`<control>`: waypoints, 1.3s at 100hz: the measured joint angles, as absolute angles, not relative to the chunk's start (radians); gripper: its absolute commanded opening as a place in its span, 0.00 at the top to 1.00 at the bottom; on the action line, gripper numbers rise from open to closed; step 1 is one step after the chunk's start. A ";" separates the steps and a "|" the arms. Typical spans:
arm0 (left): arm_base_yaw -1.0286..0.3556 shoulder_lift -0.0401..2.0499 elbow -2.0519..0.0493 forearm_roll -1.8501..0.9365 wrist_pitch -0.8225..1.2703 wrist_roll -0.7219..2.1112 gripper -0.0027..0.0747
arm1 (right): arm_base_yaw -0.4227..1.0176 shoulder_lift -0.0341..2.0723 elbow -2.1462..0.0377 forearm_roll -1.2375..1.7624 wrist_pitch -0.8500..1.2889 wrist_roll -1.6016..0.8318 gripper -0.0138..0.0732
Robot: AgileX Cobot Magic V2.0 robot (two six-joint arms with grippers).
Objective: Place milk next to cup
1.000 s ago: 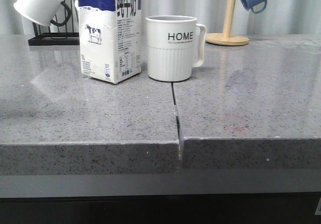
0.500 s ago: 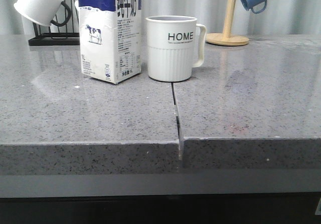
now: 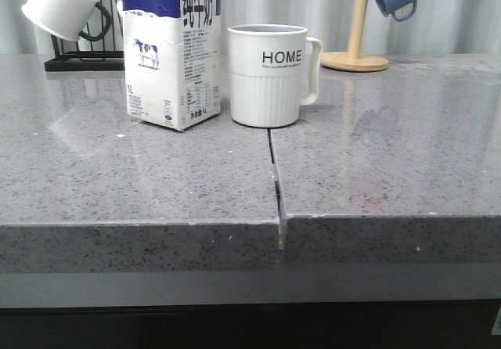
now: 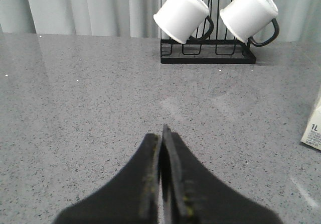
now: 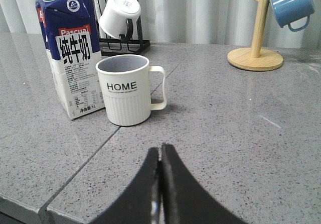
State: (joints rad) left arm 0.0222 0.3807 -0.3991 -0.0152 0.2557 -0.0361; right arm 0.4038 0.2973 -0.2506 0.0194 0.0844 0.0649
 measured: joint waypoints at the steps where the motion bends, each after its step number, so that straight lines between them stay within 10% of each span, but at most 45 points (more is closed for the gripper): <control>1: 0.022 0.376 -0.396 -0.013 0.253 -0.036 0.99 | 0.404 0.297 -0.251 0.019 0.084 0.065 0.92; 130: -0.026 -0.005 0.002 0.000 0.124 -0.036 0.99 | 0.404 0.297 -0.251 0.019 0.084 0.065 0.92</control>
